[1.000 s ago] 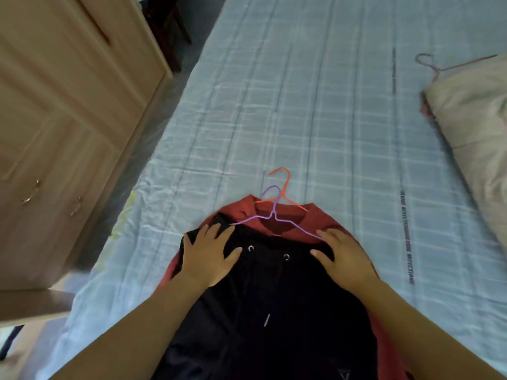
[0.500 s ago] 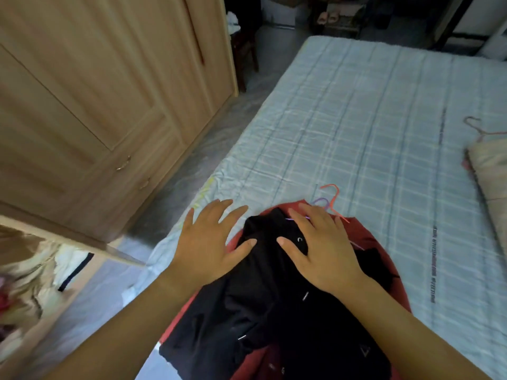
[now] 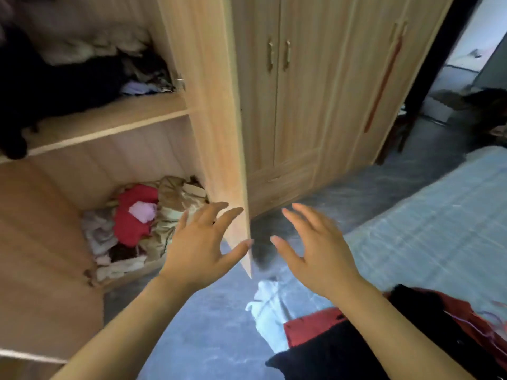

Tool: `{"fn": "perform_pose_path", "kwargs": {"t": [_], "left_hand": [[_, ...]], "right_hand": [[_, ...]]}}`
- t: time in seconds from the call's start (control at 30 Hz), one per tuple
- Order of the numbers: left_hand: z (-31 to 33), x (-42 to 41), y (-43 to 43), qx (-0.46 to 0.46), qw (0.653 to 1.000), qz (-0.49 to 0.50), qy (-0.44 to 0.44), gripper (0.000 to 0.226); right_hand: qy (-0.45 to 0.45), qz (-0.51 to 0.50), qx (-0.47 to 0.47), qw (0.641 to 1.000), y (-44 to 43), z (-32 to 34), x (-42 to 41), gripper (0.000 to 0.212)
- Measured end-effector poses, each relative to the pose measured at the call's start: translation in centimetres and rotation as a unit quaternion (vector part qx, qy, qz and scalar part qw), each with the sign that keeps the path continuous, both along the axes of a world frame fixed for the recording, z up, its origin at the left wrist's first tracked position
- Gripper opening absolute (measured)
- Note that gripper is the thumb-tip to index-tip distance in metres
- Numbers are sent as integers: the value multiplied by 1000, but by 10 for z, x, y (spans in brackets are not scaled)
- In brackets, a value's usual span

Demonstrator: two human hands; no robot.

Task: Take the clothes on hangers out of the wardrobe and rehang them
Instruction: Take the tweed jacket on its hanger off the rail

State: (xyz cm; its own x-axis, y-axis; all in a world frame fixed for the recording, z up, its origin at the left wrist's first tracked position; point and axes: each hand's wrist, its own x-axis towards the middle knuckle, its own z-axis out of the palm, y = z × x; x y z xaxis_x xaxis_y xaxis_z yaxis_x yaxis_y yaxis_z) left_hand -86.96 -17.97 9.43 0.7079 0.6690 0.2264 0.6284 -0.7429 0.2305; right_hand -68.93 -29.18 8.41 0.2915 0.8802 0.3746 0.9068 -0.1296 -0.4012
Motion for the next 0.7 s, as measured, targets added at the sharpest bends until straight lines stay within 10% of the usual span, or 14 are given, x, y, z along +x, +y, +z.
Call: {"fn": "perform_pose_path", "kwargs": {"t": [0.7], "left_hand": [[231,-265,370,256,937,239,-12,71]], "right_hand": [[-42,246,224,942,476,228,-239,66]]}}
